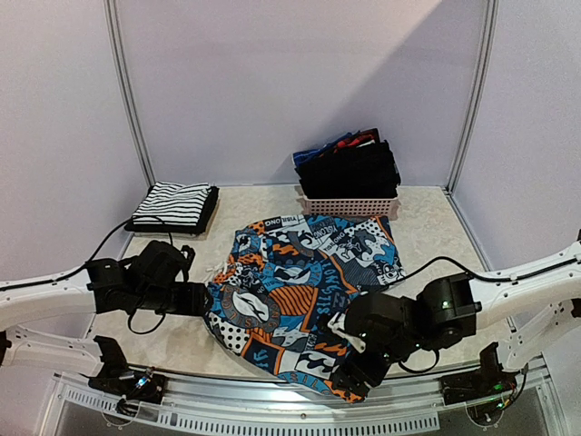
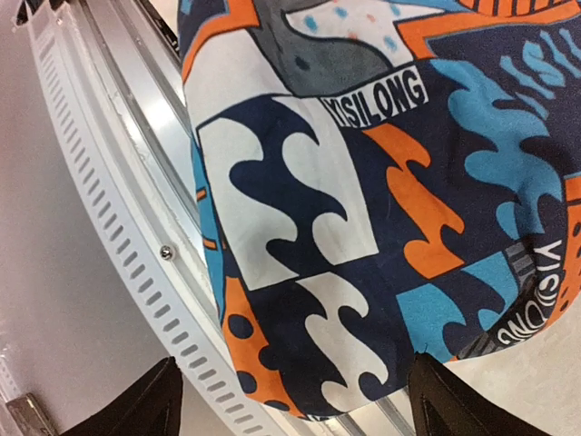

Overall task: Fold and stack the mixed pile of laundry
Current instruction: Flatten out the crumpled shorts at the center of the board.

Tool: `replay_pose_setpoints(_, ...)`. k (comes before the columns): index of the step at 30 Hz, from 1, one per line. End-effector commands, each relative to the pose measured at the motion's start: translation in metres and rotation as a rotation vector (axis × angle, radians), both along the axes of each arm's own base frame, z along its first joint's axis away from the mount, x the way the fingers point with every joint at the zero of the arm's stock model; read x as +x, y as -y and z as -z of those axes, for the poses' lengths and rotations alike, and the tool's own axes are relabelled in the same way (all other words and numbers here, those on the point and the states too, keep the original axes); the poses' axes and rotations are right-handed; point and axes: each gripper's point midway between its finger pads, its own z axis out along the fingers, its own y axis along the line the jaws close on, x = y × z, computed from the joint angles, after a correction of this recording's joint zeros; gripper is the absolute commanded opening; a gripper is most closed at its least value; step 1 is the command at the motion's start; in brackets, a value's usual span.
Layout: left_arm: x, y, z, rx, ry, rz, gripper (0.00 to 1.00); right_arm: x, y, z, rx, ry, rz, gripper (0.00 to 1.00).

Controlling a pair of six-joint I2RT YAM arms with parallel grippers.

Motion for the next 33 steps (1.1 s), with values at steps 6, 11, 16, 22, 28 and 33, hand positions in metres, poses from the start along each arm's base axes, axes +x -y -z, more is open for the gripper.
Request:
replay_pose_setpoints(6, -0.025, -0.021, 0.013, 0.063, -0.029, -0.028, 0.61, 0.008, 0.001, 0.036, -0.161, 0.124, 0.024, 0.75)
replay_pose_setpoints(11, -0.027, -0.021, 0.015, 0.062, -0.028, -0.025, 0.59, -0.011, -0.006, 0.062, -0.259, 0.131, -0.041, 0.61)
replay_pose_setpoints(16, -0.027, -0.022, 0.019, 0.064, -0.021, -0.023, 0.53, -0.01, -0.011, 0.07, -0.297, 0.167, -0.057, 0.19)
replay_pose_setpoints(22, -0.025, -0.023, 0.018, 0.074, -0.004, -0.02, 0.34, 0.023, 0.02, 0.043, -0.375, 0.314, 0.057, 0.0)
replay_pose_setpoints(28, -0.025, -0.026, 0.013, 0.082, 0.008, -0.023, 0.33, 0.038, 0.053, 0.012, -0.331, 0.28, 0.255, 0.48)
replay_pose_setpoints(33, -0.025, -0.027, 0.012, 0.104, 0.004, -0.009, 0.39, 0.043, 0.076, 0.01, -0.238, 0.197, 0.415, 0.88)
